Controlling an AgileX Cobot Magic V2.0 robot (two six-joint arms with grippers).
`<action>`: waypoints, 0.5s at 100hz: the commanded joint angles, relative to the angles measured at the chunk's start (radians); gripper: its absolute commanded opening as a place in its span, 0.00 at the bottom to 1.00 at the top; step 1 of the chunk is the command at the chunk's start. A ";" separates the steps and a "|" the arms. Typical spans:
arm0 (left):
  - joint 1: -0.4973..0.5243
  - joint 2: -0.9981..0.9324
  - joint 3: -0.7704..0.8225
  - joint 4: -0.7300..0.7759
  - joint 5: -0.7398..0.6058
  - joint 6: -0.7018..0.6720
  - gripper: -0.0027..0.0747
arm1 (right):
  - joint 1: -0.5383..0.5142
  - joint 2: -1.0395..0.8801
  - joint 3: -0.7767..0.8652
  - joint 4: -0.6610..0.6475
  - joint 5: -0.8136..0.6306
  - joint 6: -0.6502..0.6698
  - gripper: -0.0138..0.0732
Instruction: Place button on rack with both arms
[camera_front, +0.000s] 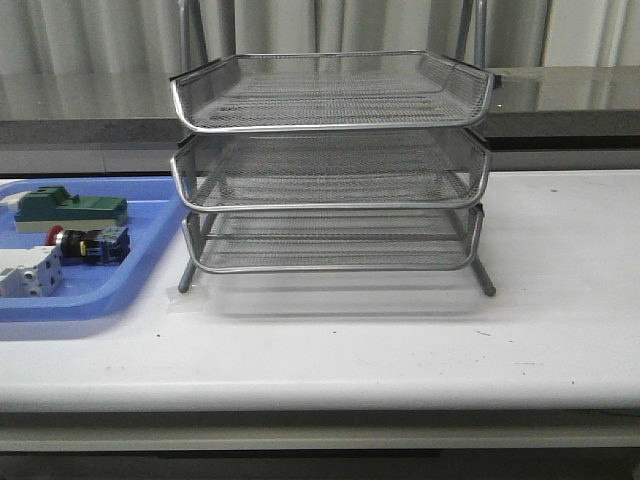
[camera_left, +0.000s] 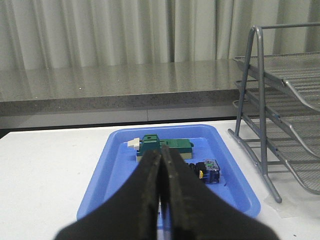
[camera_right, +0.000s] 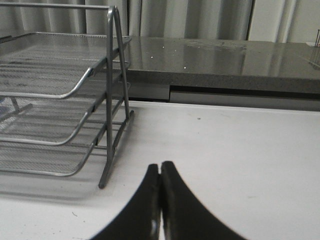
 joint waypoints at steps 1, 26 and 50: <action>-0.006 -0.031 0.033 -0.008 -0.081 -0.009 0.01 | -0.003 0.049 -0.117 0.016 0.025 0.002 0.09; -0.006 -0.031 0.033 -0.008 -0.081 -0.009 0.01 | -0.003 0.288 -0.394 0.040 0.311 0.002 0.09; -0.006 -0.031 0.033 -0.008 -0.081 -0.009 0.01 | -0.003 0.530 -0.557 0.142 0.472 0.002 0.09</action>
